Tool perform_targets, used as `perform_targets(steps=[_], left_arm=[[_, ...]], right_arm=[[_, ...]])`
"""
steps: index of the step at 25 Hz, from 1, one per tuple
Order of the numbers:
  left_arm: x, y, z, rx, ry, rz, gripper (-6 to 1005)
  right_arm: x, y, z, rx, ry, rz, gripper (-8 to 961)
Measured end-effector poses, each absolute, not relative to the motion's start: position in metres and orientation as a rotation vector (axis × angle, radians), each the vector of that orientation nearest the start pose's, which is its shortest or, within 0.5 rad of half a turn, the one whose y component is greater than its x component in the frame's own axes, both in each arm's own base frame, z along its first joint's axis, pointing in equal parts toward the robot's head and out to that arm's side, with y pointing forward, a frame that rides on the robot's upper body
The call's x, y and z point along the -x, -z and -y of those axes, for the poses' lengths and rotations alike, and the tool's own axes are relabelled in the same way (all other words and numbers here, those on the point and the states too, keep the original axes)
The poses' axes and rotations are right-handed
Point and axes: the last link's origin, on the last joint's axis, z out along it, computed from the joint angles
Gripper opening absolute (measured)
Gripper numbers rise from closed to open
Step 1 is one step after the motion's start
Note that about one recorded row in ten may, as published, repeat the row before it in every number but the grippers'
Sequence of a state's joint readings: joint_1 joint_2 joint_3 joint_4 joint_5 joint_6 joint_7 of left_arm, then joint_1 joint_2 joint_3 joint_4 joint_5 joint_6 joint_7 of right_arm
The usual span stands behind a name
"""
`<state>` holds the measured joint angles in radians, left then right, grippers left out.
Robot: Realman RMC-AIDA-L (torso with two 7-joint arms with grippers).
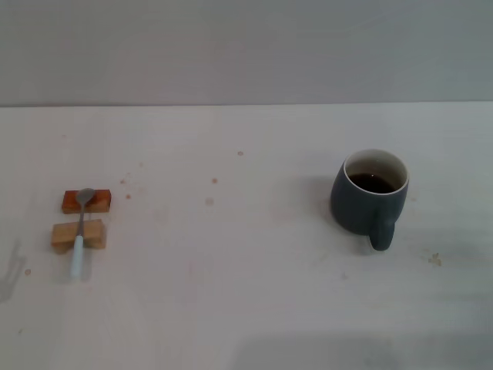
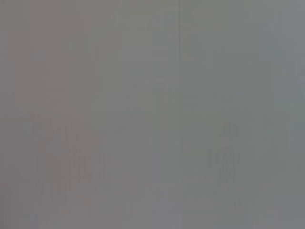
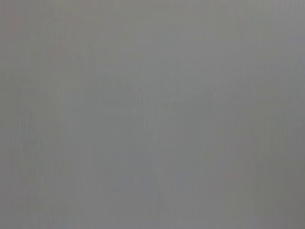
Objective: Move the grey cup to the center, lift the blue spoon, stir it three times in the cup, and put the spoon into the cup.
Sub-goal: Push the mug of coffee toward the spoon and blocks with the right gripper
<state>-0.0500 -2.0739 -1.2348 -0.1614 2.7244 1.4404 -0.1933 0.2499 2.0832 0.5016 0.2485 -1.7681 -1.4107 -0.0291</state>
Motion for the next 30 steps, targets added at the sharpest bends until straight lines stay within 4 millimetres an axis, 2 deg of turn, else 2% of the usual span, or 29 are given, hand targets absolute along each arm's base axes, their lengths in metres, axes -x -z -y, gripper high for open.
perform_targets(steps=[17,26,30], left_arm=[[0.392,-0.016,-0.197,1.44,0.64,0.548,821],[0.392,-0.014,-0.197,1.447,0.639,0.553,817],[0.392,-0.014,-0.198,1.445,0.64,0.554,816]], right_arm=[[-0.36,0.003,-0.262,1.349,-0.631,-0.538,-1],[-0.363,0.013,-0.279,1.413,-0.574,-0.6,-1],[-0.359,0.017,-0.295,1.444,-0.56,-0.622,-1]])
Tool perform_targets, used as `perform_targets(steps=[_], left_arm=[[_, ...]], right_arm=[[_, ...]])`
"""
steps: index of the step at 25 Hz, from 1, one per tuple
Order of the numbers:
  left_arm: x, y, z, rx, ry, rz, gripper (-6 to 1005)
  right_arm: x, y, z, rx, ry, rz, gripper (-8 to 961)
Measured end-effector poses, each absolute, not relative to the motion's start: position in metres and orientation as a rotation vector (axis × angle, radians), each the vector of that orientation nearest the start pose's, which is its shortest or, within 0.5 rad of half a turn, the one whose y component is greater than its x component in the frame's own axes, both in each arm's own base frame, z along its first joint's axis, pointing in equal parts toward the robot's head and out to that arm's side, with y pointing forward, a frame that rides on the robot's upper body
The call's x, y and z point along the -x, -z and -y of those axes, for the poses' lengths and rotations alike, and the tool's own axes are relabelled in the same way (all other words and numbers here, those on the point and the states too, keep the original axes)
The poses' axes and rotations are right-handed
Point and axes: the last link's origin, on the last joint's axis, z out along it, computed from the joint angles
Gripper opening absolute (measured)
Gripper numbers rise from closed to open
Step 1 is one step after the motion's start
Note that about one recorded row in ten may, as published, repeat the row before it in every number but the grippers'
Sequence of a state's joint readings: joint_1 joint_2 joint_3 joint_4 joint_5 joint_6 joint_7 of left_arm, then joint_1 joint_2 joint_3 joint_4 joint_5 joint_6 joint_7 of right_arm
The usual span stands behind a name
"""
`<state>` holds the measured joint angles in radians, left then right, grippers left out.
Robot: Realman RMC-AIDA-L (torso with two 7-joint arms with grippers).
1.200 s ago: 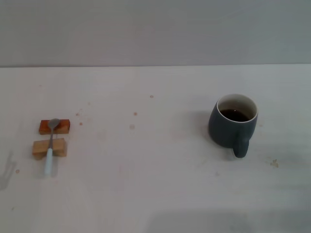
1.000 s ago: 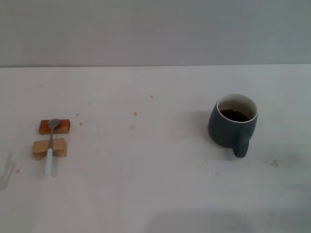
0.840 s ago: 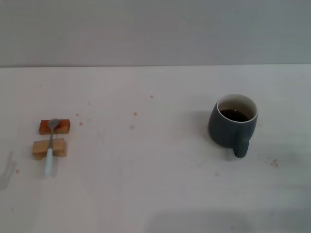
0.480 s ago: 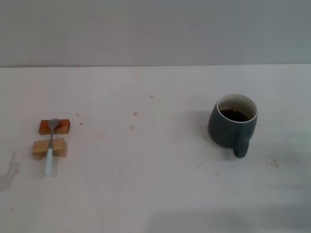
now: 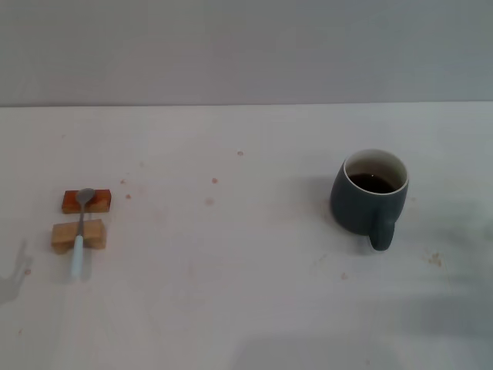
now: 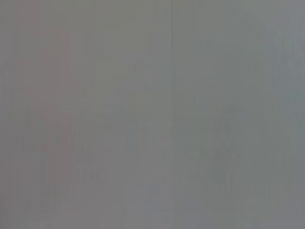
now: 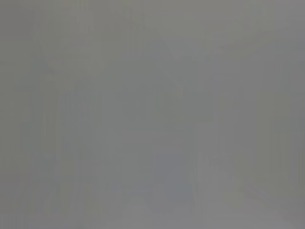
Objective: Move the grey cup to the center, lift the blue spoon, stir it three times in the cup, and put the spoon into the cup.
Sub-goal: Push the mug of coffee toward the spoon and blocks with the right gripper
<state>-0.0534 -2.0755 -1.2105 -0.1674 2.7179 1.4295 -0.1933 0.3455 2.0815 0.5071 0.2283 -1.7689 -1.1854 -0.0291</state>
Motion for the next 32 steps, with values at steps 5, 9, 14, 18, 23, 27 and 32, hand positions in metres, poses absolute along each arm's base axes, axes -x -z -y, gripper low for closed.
perform_targets(steps=[5,9,14,18,23,27,32], left_arm=[[0.392,-0.015,-0.198,1.439,0.639,0.553,814],[0.392,-0.016,-0.199,1.44,0.641,0.55,812],[0.391,-0.016,-0.202,1.441,0.645,0.545,810],[0.391,-0.017,-0.204,1.44,0.646,0.544,809],[0.391,-0.017,-0.206,1.442,0.645,0.546,807],[0.391,-0.016,-0.208,1.444,0.643,0.548,805],[0.391,-0.016,-0.209,1.447,0.641,0.55,803]], right_arm=[[-0.354,0.021,-0.309,1.481,-0.544,-0.632,-1],[-0.352,0.024,-0.314,1.501,-0.536,-0.638,-1],[-0.349,0.03,-0.315,1.523,-0.536,-0.655,-1],[-0.345,0.039,-0.316,1.559,-0.536,-0.676,-1],[-0.34,0.045,-0.316,1.585,-0.541,-0.681,-1],[-0.334,0.052,-0.316,1.627,-0.549,-0.669,-1],[-0.33,0.057,-0.315,1.649,-0.56,-0.668,0]])
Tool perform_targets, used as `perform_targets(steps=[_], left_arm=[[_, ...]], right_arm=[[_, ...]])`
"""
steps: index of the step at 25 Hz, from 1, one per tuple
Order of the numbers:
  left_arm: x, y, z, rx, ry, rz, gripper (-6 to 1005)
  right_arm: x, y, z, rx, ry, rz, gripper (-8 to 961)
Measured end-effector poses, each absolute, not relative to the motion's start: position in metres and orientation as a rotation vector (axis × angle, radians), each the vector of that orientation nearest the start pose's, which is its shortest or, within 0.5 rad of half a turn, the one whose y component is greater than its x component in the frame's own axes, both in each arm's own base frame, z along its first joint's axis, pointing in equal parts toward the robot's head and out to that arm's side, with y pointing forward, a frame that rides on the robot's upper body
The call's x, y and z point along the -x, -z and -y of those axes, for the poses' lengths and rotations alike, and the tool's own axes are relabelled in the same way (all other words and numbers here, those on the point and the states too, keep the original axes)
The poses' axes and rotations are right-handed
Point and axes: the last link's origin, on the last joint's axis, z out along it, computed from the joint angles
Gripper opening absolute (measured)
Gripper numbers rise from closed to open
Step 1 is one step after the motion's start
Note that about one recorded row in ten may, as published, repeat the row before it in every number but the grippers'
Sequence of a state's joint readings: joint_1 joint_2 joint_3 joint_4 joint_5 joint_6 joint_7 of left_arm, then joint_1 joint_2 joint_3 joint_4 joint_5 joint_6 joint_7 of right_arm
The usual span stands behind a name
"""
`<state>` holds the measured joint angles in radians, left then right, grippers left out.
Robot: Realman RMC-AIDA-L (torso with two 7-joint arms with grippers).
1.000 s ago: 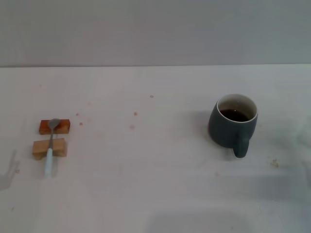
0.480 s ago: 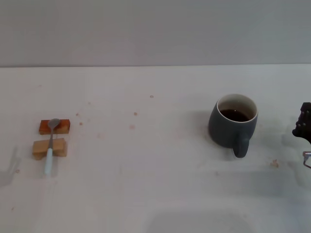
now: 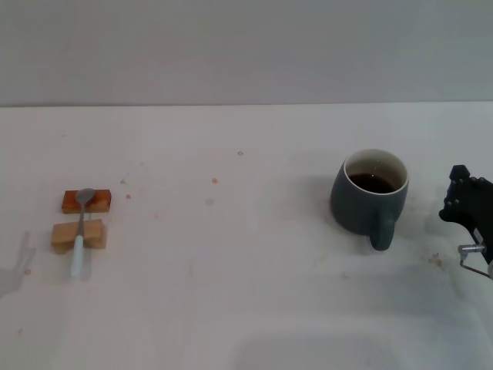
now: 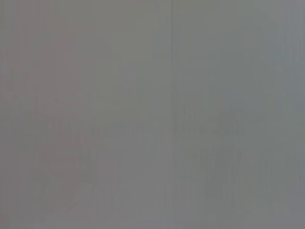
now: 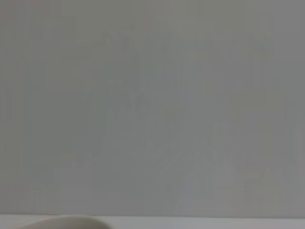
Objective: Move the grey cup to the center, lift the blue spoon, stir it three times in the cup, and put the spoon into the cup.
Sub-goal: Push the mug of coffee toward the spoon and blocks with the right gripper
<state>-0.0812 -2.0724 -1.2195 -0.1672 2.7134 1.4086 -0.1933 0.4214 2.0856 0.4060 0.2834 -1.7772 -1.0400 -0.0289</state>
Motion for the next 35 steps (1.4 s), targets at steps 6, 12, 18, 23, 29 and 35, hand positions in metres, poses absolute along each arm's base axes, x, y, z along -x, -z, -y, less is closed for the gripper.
perform_targets(steps=[6,12,18,23,29,35], left_arm=[[0.39,-0.016,-0.209,1.446,0.644,0.548,801],[0.39,-0.016,-0.209,1.446,0.646,0.546,799],[0.39,-0.016,-0.209,1.446,0.646,0.546,797],[0.39,-0.016,-0.209,1.446,0.646,0.546,795],[0.39,-0.016,-0.209,1.446,0.647,0.545,792],[0.389,-0.016,-0.209,1.445,0.649,0.543,790]], right_arm=[[-0.327,0.06,-0.314,1.663,-0.566,-0.668,0],[-0.323,0.065,-0.317,1.692,-0.56,-0.676,0],[-0.319,0.07,-0.321,1.713,-0.555,-0.686,0],[-0.316,0.072,-0.324,1.727,-0.559,-0.684,0],[-0.314,0.074,-0.324,1.737,-0.56,-0.682,0],[-0.313,0.077,-0.322,1.76,-0.56,-0.68,0]])
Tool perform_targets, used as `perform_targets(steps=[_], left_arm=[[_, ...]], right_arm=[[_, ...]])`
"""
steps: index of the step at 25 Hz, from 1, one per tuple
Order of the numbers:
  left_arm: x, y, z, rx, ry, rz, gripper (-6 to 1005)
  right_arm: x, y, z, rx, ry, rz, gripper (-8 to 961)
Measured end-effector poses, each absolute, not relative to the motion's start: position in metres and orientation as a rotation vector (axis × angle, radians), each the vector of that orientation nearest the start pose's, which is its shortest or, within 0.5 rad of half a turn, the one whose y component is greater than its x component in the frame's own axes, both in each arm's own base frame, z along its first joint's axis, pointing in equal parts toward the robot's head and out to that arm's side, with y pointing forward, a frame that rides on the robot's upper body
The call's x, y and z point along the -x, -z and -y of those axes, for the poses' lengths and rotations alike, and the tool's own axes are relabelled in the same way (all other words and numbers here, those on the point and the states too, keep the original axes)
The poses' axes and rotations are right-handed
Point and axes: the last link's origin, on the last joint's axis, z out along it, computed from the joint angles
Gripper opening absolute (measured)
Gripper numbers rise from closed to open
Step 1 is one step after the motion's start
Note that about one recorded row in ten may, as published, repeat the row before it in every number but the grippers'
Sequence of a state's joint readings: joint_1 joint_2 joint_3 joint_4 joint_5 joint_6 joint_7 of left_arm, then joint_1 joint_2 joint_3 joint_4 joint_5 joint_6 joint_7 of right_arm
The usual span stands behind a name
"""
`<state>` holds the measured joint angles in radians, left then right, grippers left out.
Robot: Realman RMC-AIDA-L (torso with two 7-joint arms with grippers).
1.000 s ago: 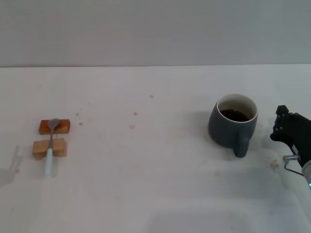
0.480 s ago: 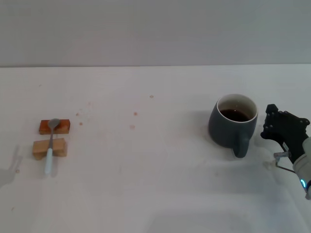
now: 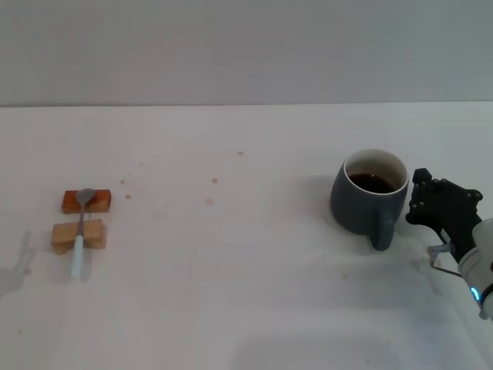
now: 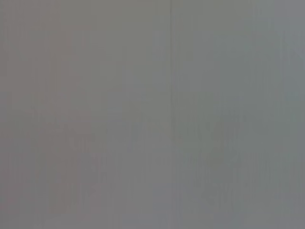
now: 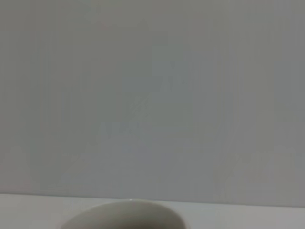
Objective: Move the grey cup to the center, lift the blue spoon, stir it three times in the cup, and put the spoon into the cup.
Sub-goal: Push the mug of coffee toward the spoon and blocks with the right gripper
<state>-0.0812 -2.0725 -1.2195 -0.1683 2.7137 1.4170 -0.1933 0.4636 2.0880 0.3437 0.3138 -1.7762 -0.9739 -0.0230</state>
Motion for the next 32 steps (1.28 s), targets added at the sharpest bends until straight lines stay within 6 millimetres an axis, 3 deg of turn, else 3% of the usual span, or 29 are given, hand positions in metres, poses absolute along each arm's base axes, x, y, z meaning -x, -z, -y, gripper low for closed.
perform_targets(steps=[32], left_arm=[[0.389,-0.018,-0.211,1.445,0.649,0.533,778]], right_arm=[[-0.283,0.104,-0.319,1.899,-0.607,-0.669,-1]])
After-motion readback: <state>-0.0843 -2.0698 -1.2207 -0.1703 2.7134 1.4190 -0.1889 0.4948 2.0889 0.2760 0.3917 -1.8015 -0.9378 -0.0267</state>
